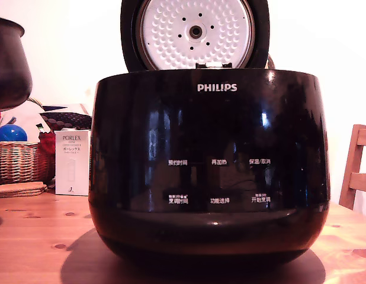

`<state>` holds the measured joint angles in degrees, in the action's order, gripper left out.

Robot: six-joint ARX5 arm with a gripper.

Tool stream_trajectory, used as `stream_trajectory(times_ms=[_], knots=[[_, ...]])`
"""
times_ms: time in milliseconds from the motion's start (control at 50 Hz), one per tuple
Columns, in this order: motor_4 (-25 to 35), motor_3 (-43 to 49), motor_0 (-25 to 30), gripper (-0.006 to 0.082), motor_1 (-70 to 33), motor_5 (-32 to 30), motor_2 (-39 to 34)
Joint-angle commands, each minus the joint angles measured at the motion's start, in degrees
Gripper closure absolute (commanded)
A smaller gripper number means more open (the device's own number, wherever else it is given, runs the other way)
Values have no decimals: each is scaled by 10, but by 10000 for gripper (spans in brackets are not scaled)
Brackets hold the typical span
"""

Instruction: Place the pot you are holding inside the rice cooker

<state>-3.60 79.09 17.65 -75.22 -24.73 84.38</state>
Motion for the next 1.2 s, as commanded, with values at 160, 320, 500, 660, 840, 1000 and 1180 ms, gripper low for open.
stream_trajectory(times_ms=[160,320,500,660,840,1000,1180], knots=[[14,-13,25,788,10,-1,10],[23,-13,52,788,10,-1,15],[26,-13,97,788,10,-1,43],[36,-13,142,788,10,8,84],[62,-13,202,788,10,14,124],[77,-22,253,788,10,14,141],[98,-70,297,788,8,19,142]])
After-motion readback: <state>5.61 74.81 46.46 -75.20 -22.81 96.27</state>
